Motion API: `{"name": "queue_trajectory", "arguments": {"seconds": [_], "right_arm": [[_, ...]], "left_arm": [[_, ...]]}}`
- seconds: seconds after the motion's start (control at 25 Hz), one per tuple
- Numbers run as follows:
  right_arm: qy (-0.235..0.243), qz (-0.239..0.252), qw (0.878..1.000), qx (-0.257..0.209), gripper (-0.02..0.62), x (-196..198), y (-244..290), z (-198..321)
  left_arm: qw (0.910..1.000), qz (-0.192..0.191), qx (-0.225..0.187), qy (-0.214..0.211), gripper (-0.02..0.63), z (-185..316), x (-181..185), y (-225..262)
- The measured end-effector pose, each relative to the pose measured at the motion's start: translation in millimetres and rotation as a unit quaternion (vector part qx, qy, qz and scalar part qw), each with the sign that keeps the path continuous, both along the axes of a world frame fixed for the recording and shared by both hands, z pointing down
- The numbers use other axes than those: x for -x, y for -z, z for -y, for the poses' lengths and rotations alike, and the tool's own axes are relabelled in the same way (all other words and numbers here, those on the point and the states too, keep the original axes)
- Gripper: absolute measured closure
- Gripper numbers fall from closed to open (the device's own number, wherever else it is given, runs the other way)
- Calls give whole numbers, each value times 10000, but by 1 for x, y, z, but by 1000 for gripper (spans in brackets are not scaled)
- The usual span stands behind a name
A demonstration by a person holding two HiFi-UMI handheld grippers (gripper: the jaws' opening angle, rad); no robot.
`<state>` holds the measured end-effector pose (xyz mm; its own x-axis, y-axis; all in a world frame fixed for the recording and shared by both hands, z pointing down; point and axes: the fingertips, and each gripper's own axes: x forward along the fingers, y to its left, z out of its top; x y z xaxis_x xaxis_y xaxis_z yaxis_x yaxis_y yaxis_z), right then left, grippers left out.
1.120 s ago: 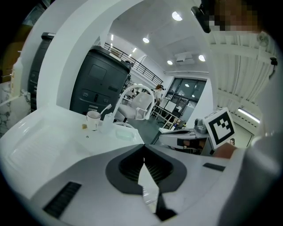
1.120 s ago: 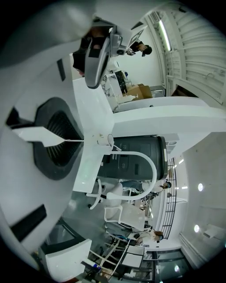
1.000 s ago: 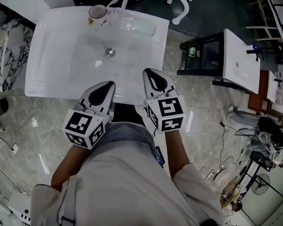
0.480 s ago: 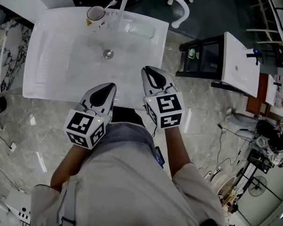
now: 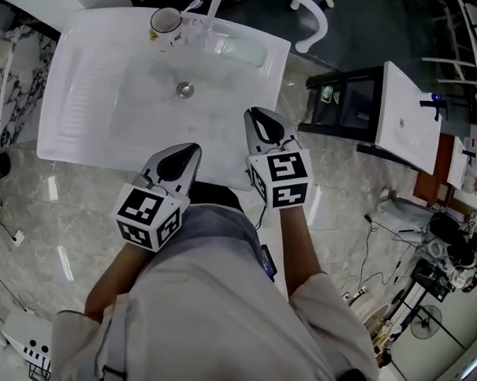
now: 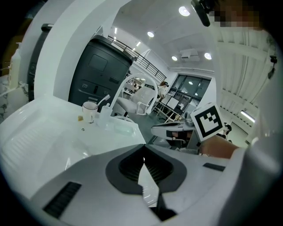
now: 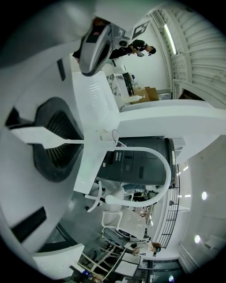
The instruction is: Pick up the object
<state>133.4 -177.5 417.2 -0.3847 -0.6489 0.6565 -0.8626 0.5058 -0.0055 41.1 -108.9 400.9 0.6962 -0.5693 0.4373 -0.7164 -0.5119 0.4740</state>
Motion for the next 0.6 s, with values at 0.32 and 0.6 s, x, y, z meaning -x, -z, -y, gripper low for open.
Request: {"name": "queue_trajectory", "arguments": {"seconds": [0.32,0.6], "right_arm": [[129,-98,9998,67,583,-3,-12,10],[276,-237,9993,77,583,-6,-20,20]], "left_arm": [[9998,45,91,187,606,12,6,-6],[9995,78,175,253,606,13,2,-12]]}}
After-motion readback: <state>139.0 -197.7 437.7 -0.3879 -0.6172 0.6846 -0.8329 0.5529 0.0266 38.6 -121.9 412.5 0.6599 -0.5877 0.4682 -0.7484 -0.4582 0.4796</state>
